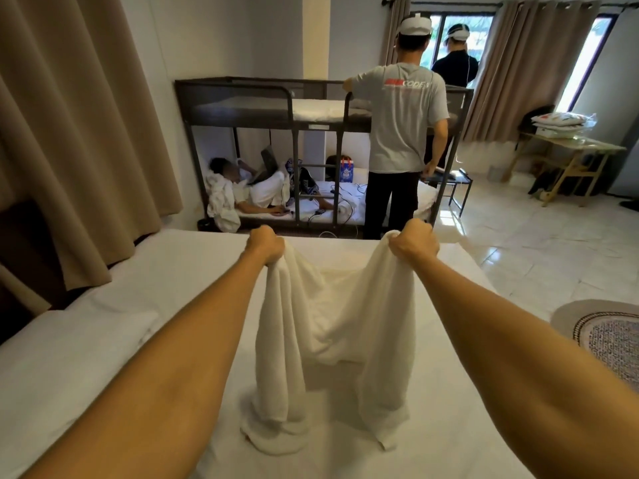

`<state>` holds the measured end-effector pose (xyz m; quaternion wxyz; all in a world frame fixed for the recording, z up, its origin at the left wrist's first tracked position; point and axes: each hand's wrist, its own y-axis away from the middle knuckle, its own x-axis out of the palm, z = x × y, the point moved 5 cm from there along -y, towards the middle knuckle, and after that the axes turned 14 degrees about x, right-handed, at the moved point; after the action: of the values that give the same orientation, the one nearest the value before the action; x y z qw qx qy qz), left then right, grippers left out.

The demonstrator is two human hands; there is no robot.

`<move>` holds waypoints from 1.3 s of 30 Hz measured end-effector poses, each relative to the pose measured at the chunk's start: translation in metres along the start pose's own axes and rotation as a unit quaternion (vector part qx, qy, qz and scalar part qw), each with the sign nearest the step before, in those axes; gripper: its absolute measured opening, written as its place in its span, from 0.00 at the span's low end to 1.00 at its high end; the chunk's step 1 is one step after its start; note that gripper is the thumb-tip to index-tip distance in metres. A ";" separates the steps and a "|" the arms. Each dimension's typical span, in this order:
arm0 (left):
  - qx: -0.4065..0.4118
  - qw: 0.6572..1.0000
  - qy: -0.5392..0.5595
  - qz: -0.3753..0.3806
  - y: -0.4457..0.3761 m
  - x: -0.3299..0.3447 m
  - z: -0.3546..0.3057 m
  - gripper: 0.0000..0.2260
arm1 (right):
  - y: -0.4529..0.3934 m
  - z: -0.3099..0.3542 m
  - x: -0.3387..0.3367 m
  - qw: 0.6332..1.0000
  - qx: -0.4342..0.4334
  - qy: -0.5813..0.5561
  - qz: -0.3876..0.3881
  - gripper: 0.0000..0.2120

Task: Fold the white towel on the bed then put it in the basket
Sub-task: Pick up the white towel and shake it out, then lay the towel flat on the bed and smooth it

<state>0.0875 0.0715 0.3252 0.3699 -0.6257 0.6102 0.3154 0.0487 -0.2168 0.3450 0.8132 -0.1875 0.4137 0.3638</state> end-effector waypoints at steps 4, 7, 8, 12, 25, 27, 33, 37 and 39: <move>-0.036 0.996 0.069 0.054 0.024 0.066 0.011 0.19 | 0.022 -0.032 0.061 0.995 0.031 0.006 0.100 0.16; -0.056 0.988 0.113 0.085 0.042 0.110 0.022 0.20 | 0.040 -0.056 0.104 0.984 0.056 -0.010 0.169 0.17; -0.064 0.986 0.123 0.093 0.048 0.123 0.027 0.20 | 0.046 -0.065 0.116 0.980 0.066 -0.009 0.187 0.16; -0.087 0.978 0.151 0.113 0.080 0.169 0.047 0.18 | 0.072 -0.101 0.156 0.962 0.106 -0.003 0.253 0.17; -0.077 0.953 0.224 0.188 0.133 0.226 0.061 0.06 | 0.110 -0.156 0.212 0.918 0.174 -0.077 0.347 0.19; -0.089 0.945 0.261 0.173 0.136 0.228 0.062 0.08 | 0.110 -0.162 0.216 0.910 0.193 -0.087 0.356 0.18; -0.138 0.870 0.422 0.215 0.153 0.251 0.062 0.06 | 0.113 -0.180 0.232 0.882 0.254 -0.100 0.384 0.29; -0.159 0.842 0.448 0.256 0.168 0.266 0.063 0.17 | 0.119 -0.201 0.241 0.865 0.285 -0.118 0.395 0.30; -0.166 0.833 0.449 0.278 0.174 0.270 0.064 0.19 | 0.122 -0.208 0.244 0.854 0.299 -0.132 0.405 0.31</move>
<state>-0.0667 -0.0144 0.0492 -0.1576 -0.5541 0.7959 0.1860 -0.0581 -0.1550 0.0251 0.6577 0.2988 0.4302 0.5413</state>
